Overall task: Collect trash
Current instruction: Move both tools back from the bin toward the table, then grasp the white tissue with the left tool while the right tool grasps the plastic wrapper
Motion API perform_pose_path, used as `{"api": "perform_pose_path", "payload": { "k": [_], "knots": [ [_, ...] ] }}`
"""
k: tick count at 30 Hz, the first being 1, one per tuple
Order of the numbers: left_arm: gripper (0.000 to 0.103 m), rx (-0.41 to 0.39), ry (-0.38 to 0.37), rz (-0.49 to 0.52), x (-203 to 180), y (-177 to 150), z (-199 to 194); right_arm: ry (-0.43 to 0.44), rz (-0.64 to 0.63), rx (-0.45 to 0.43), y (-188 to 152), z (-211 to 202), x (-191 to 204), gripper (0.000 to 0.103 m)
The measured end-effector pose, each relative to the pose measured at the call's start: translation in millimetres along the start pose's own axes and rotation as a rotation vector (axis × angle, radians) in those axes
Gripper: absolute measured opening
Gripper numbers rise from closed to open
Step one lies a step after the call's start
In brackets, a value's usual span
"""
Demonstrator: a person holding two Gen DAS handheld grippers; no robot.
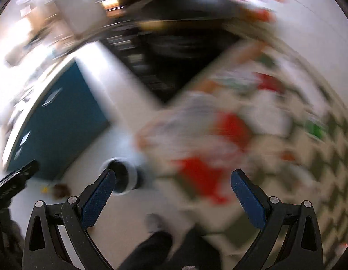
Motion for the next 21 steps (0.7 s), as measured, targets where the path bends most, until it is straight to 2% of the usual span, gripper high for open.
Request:
{"api": "perform_pose_path", "payload": {
  "k": [3, 6, 8, 10, 11, 15, 16, 17, 18, 19, 21],
  "knots": [
    [0.101, 0.045, 0.003, 0.121, -85, -1, 21, -0.101, 0.100, 0.092, 1, 38, -103, 0.103],
    [0.101, 0.076, 0.029, 0.227, -157, -4, 40, -0.153, 0.166, 0.198, -7, 82, -174, 0.103],
    [0.101, 0.093, 0.040, 0.272, -189, -6, 48, -0.149, 0.208, 0.265, -18, 108, -196, 0.103],
    [0.101, 0.105, 0.052, 0.309, -215, -7, 55, -0.121, 0.270, 0.309, -26, 126, -214, 0.096],
    [0.101, 0.111, 0.056, 0.324, -227, -8, 58, -0.072, 0.322, 0.287, -26, 127, -222, 0.098],
    [0.101, 0.121, 0.068, 0.351, -255, -6, 65, -0.100, 0.340, 0.213, -25, 119, -232, 0.090],
    [0.101, 0.120, 0.074, 0.357, -261, -5, 67, -0.107, 0.336, 0.173, -25, 113, -236, 0.085],
    [0.101, 0.116, 0.080, 0.364, -266, -3, 68, -0.111, 0.326, 0.142, -23, 107, -238, 0.062],
    [0.101, 0.111, 0.086, 0.372, -272, -1, 68, -0.108, 0.325, 0.115, -22, 100, -245, 0.018],
    [0.101, 0.111, 0.089, 0.377, -277, 1, 68, -0.056, 0.351, 0.118, -21, 98, -250, 0.006],
    [0.101, 0.116, 0.089, 0.388, -289, 6, 73, 0.008, 0.409, 0.110, -22, 94, -269, 0.005]
  ]
}}
Point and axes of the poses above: each gripper's, at about its wrist camera, not at the fingertips, and z roughly the way its jaws point, x to its left, y to its top, the point moved 8 cm from there along z, roughly the way its jaws point, and after that the axes turned 7 degrees about x, right-handed, at the moved point
